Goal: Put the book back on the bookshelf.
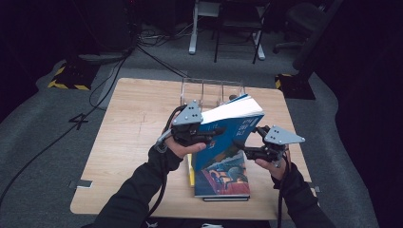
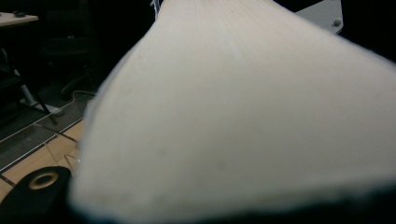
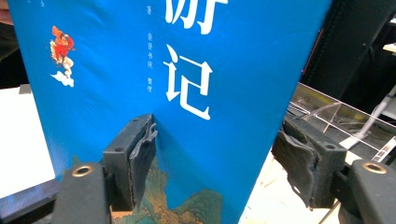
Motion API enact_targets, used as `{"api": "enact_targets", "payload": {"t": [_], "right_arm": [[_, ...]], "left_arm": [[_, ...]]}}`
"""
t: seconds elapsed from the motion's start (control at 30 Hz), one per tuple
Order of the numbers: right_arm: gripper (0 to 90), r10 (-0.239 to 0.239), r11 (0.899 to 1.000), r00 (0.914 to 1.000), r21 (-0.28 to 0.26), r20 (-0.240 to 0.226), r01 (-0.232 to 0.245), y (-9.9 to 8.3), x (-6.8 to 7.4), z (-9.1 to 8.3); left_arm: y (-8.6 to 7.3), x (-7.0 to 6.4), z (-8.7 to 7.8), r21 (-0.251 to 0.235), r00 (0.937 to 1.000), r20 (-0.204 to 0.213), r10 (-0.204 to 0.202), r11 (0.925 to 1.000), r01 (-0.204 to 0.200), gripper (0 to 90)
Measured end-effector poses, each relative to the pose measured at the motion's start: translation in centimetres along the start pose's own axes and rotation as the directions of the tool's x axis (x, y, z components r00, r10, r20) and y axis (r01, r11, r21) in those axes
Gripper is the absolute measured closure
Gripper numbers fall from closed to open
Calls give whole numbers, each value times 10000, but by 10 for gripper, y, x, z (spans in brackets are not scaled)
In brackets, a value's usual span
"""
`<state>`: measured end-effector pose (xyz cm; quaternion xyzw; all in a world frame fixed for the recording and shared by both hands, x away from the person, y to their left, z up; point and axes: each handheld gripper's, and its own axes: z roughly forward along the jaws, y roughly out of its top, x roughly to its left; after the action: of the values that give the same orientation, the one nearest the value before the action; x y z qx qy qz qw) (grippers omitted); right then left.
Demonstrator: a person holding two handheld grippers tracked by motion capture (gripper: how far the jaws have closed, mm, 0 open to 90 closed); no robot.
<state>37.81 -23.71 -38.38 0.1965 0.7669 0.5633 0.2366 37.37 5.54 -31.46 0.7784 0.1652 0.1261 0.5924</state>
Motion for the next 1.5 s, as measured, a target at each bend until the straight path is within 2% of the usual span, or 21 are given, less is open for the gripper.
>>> {"api": "enact_targets", "payload": {"t": [0.13,0.37,0.47,0.63,0.67,0.7,0.77,0.87,1.0,1.17,1.2,1.23,1.27,1.37,1.4,1.43,1.47,1.5], "right_arm": [[323,39,10000,10000,59,-7,-39,0,-1,-1],[316,15,9997,10000,223,-7,-15,-2,-5,-9],[310,74,9993,10000,367,59,-76,-5,-8,-13],[310,266,9968,9994,745,233,-282,-16,-16,-22],[310,266,9968,9994,745,233,-282,-16,-16,-22],[317,312,9948,9994,968,129,-323,-20,-19,-24],[316,362,9920,9993,1207,90,-370,-25,-20,-25],[306,333,9857,9994,1647,107,-347,-32,-20,-25],[306,552,9789,9984,1963,141,-569,-43,-24,-23],[311,542,9703,9985,2353,117,-555,-51,-25,-20],[311,585,9682,9982,2431,87,-589,-51,-25,-20],[311,626,9677,9980,2441,93,-630,-52,-25,-20],[311,628,9677,9980,2440,93,-631,-53,-24,-20],[311,698,9655,9976,2513,12,-678,-56,-24,-19],[311,698,9655,9976,2513,12,-678,-56,-24,-19],[311,662,9640,9978,2586,-52,-626,-58,-23,-18],[311,688,9635,9976,2597,-47,-652,-58,-23,-18],[311,708,9634,9975,2597,-66,-667,-59,-23,-17]], "left_arm": [[0,2,1,-128,10000,2,-51,9999,51,592],[6,11,7,-159,9977,-250,-629,9979,626,600],[10,12,8,-128,9974,-430,-584,9982,579,603],[25,18,7,-52,9918,-1243,-294,9996,289,604],[25,18,7,-52,9918,-1243,-294,9996,289,604],[29,21,5,-54,9865,-1619,-266,9996,261,604],[32,25,2,7,9804,-1965,-162,9999,167,603],[37,31,-5,-1,9665,-2553,-244,9997,252,603],[42,42,-18,-67,9513,-3069,-293,9996,287,603],[48,55,-28,-135,9266,-3743,-365,9993,340,602],[49,58,-29,-94,9206,-3891,-332,9994,321,603],[49,58,-29,-94,9206,-3891,-332,9994,321,602],[50,64,-29,-131,9100,-4126,-391,9992,371,603],[51,74,-27,-49,8945,-4450,-428,9990,453,603],[51,74,-27,-49,8945,-4450,-428,9990,453,602],[52,80,-24,38,8830,-4673,-451,9986,530,602],[53,83,-22,75,8778,-4770,-438,9985,539,602],[53,83,-22,75,8778,-4770,-438,9985,539,603]]}}
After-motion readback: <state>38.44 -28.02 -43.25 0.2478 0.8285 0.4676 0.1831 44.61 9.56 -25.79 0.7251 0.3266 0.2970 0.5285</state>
